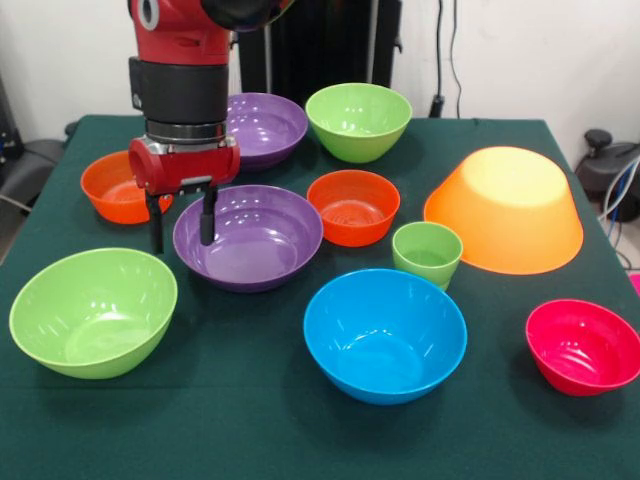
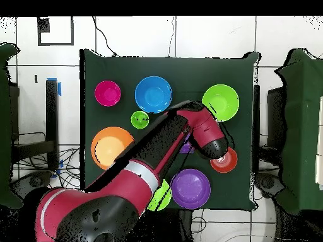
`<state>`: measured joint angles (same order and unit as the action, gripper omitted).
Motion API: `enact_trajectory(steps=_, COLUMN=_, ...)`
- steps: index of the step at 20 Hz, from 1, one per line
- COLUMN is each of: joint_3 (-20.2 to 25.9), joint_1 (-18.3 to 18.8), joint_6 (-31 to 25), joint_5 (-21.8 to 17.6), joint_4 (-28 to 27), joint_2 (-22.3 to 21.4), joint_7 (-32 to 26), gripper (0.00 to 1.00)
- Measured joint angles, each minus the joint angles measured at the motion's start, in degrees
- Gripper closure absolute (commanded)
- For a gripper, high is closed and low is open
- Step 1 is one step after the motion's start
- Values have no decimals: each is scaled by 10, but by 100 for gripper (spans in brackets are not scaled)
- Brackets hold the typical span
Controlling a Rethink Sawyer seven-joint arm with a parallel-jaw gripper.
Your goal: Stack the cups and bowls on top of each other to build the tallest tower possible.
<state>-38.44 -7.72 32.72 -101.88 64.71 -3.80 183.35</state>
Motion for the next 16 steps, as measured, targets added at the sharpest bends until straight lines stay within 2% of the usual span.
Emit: enact_trajectory(steps=16, joint_3=-22, joint_1=0, joint_6=0, joint_5=0, joint_4=-29, joint_2=54, joint_7=3, gripper=0)
